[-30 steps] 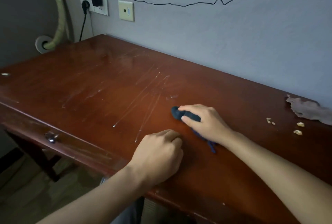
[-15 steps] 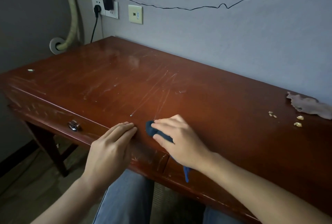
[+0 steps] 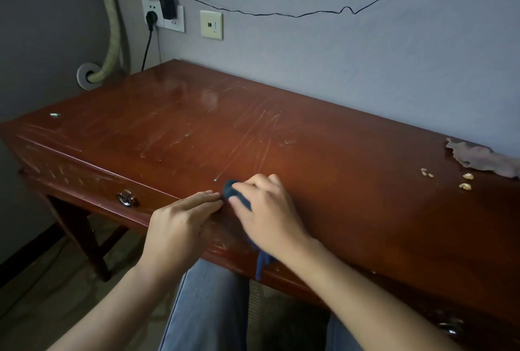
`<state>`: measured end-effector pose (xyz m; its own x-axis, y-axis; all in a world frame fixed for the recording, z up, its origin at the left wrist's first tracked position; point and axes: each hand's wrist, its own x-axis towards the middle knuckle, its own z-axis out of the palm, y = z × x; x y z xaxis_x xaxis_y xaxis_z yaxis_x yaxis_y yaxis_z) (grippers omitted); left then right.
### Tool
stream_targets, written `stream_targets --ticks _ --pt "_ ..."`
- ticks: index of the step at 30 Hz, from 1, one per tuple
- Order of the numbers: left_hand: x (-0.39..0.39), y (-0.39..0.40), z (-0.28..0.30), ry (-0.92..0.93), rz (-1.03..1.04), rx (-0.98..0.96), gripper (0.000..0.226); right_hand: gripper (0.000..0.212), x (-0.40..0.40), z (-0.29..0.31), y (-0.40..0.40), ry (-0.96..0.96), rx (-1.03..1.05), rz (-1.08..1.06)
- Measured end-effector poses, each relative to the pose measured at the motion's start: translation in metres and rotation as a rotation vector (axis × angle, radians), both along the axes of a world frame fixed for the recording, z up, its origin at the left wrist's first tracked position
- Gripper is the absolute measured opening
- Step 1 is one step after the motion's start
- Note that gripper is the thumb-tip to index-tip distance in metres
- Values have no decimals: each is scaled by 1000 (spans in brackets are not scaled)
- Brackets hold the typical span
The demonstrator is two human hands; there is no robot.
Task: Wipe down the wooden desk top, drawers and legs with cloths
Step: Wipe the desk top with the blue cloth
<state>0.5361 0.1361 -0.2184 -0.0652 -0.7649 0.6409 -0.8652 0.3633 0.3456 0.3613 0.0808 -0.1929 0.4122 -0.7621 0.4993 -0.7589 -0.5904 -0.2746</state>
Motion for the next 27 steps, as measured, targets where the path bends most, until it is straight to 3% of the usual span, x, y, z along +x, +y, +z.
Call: stream_targets --ticks 5,7,9,12,16,18,23,25,27 --pt "-2 2 -1 -9 11 16 38 25 -66 4 -48 62 39 -471" --pt "-2 2 -1 -6 14 12 37 26 -65 5 -48 79 52 -540" --pt "1 1 -1 12 -2 25 38 24 -40 5 -36 79 31 -508" --pt "6 1 -2 35 -28 18 34 19 7 -1 -6 38 -45 -257" --pt "14 -2 -1 124 -26 16 36 28 24 1 4 -5 57 34" --pt "14 -1 -1 89 -18 23 38 29 10 3 -6 -30 68 -1" --pt "11 -1 -3 -7 -12 31 42 31 -41 15 -48 67 87 -468" --pt "11 -2 -2 -34 -12 36 51 30 -40 15 -51 56 75 -482" --pt "12 -3 -2 -69 -14 42 57 24 -26 11 -41 30 22 -352"
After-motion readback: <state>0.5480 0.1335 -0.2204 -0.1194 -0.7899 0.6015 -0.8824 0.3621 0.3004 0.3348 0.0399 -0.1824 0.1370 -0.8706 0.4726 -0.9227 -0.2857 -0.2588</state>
